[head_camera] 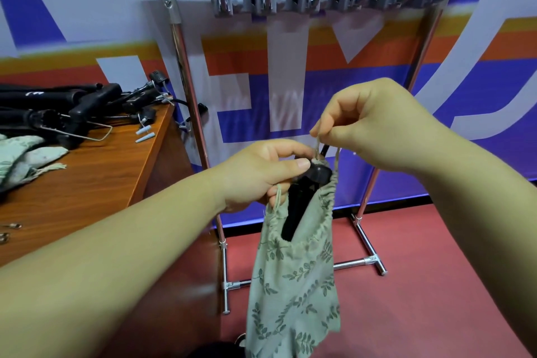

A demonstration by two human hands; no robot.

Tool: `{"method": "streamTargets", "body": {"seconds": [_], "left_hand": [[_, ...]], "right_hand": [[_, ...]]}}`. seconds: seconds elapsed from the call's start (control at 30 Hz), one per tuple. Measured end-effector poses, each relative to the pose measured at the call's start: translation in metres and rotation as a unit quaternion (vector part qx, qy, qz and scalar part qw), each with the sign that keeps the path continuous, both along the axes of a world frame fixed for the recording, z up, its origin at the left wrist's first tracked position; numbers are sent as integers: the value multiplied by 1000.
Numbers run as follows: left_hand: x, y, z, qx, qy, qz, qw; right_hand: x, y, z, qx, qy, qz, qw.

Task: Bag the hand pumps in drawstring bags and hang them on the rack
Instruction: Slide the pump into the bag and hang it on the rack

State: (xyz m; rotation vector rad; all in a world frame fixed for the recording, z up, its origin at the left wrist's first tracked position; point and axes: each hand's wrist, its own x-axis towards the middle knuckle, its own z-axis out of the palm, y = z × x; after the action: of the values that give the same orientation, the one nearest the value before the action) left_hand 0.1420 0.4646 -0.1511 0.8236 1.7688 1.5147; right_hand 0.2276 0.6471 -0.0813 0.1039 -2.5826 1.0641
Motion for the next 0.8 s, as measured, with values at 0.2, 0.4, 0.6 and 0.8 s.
{"method": "streamTargets", "body": {"seconds": [0.2,0.4,0.6,0.8], "left_hand": [[2,-2,4,29,-18,-24,999],[2,-2,8,39,-10,-22,999],[3,-3,8,-12,17,64,998],[6,-2,7,-77,27,65,995]], "right_hand": [[4,-7,6,-43,-47,31,997],[4,-6,5,-105,-38,31,993],[15,6,-27,-263,-8,-35,964],[22,-14,-85,-259,-73,-48,962]]}}
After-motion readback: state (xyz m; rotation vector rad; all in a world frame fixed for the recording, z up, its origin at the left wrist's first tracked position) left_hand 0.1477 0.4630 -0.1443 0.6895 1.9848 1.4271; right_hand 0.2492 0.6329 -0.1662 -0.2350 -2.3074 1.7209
